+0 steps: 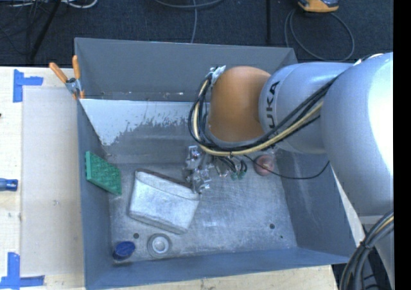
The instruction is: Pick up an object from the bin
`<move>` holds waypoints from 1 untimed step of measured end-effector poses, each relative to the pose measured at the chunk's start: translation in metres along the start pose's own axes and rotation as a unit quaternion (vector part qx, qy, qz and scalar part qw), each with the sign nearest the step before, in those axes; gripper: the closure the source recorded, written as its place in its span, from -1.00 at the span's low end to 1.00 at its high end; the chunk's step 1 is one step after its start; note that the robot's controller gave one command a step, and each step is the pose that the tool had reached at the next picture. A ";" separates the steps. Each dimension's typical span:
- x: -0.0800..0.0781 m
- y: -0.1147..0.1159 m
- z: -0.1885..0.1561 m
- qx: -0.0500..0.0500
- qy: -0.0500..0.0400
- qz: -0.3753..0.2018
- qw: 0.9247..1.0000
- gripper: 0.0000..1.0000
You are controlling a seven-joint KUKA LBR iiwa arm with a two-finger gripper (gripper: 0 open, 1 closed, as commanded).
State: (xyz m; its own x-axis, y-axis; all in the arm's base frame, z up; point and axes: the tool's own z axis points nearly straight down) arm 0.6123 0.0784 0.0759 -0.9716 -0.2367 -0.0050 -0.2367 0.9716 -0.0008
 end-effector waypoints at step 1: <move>0.000 0.000 0.002 0.000 -0.004 0.000 1.000 -1.00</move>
Offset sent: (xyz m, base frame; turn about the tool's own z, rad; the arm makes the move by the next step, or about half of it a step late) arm 0.0000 0.0000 0.0000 0.0000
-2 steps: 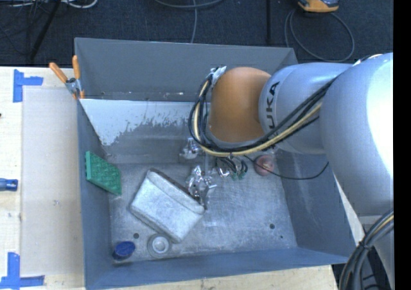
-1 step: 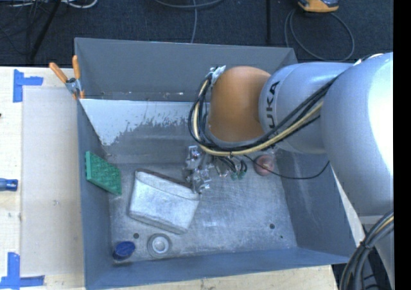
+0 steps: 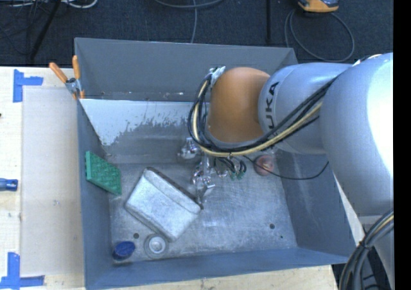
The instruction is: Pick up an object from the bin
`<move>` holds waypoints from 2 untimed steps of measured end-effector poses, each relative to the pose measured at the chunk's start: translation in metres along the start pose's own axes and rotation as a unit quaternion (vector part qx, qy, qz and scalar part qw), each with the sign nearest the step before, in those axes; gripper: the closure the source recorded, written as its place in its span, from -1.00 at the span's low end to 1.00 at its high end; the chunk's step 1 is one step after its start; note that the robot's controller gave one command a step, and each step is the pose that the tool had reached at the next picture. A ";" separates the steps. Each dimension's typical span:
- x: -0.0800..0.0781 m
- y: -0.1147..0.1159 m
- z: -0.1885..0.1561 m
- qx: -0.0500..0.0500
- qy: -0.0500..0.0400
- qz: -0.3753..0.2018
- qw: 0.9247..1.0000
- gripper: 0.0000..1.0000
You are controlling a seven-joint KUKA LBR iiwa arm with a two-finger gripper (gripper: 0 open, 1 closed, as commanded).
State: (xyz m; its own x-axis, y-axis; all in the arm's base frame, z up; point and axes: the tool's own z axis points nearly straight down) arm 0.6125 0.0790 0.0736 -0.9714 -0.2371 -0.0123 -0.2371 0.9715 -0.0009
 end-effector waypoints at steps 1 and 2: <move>0.018 -0.050 0.000 -0.001 0.002 -0.010 1.000 -1.00; 0.017 -0.049 -0.001 0.000 0.001 -0.011 1.000 1.00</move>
Offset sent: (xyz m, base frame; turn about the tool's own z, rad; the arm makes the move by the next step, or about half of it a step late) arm -0.0088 -0.0528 -0.0036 -0.0230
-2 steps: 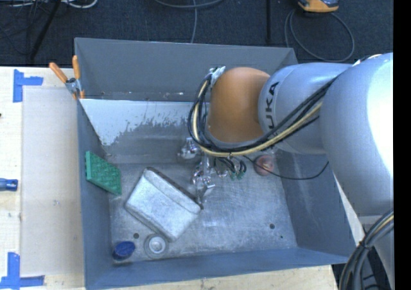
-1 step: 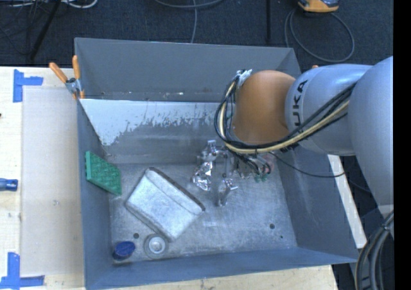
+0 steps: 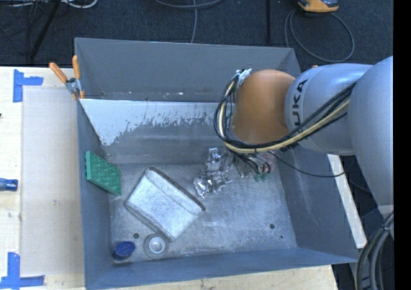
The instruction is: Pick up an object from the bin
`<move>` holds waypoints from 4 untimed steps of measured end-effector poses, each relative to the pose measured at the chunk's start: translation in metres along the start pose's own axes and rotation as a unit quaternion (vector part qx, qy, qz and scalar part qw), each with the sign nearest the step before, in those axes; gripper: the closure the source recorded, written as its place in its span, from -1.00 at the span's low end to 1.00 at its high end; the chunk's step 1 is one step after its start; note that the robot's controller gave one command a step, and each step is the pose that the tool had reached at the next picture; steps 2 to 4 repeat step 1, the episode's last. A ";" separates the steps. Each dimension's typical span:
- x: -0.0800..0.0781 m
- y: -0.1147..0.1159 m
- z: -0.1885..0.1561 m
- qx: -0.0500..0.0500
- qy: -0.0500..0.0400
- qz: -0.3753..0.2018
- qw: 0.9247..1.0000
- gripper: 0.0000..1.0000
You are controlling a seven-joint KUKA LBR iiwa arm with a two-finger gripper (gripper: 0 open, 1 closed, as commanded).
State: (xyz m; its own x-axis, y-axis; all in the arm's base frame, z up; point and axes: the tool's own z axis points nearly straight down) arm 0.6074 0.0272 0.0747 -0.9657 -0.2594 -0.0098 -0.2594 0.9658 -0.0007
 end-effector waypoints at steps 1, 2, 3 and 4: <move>0.007 0.017 -0.170 0.000 0.000 -0.021 1.000 1.00; 0.007 0.017 -0.170 0.000 0.000 -0.021 1.000 1.00; 0.007 0.017 -0.170 0.000 0.000 -0.021 1.000 1.00; 0.007 0.017 -0.170 0.000 0.000 -0.021 1.000 1.00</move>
Offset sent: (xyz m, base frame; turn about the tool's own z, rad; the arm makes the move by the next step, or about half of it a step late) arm -0.0147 0.0144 0.1646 -0.0467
